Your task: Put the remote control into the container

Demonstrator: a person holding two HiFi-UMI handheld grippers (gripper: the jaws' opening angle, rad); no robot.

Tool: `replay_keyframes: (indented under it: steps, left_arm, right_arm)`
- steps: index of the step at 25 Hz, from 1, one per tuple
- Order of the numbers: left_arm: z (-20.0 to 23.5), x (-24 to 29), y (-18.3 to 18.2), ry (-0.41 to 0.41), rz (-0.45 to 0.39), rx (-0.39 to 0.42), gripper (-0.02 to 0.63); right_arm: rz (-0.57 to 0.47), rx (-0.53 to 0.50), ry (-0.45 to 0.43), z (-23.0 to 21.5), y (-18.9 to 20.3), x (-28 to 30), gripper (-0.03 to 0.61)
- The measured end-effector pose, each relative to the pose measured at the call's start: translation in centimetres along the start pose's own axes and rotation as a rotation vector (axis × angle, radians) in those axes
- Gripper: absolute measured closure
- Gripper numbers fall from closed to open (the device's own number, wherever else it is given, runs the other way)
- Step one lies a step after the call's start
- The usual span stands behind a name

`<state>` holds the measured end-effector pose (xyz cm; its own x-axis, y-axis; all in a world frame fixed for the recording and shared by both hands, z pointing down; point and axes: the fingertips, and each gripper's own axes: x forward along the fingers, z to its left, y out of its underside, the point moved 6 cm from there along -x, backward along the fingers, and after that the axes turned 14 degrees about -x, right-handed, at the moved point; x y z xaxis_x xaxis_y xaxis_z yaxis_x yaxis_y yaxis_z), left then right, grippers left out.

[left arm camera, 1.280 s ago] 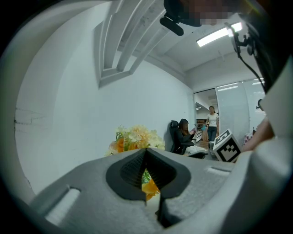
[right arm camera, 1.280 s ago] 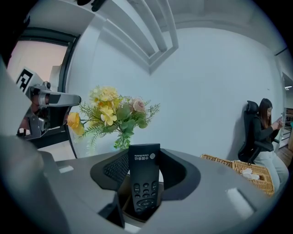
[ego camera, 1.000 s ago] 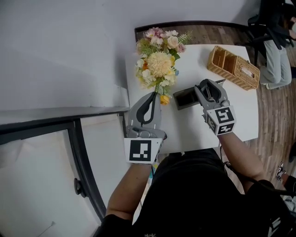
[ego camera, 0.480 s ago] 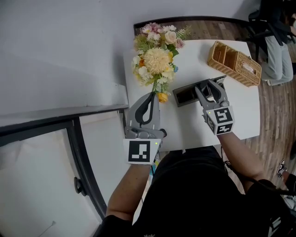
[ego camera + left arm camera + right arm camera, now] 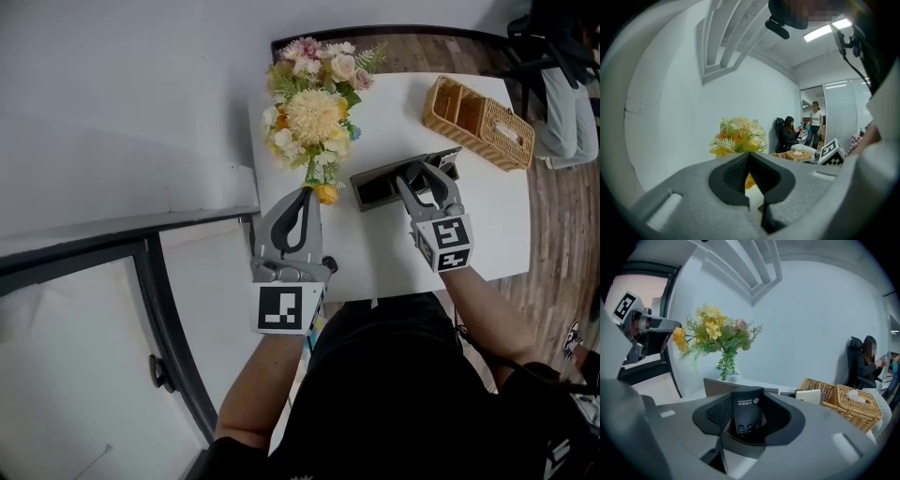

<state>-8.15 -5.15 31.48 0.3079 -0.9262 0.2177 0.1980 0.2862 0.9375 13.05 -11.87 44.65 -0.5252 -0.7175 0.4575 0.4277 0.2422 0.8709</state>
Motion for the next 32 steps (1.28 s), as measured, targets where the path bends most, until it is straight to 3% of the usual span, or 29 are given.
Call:
replay_keyframes:
  steps: [15, 32]
  left_arm:
    - [0.0, -0.7, 1.0, -0.030, 0.015, -0.001, 0.614]
    - [-0.2, -2.1, 0.6, -0.049, 0.000, 0.012, 0.614]
  right_arm:
    - [0.032, 0.016, -0.020, 0.4, 1.9, 0.5, 0.380]
    - [0.020, -0.007, -0.037, 0.8, 1.3, 0.5, 0.364]
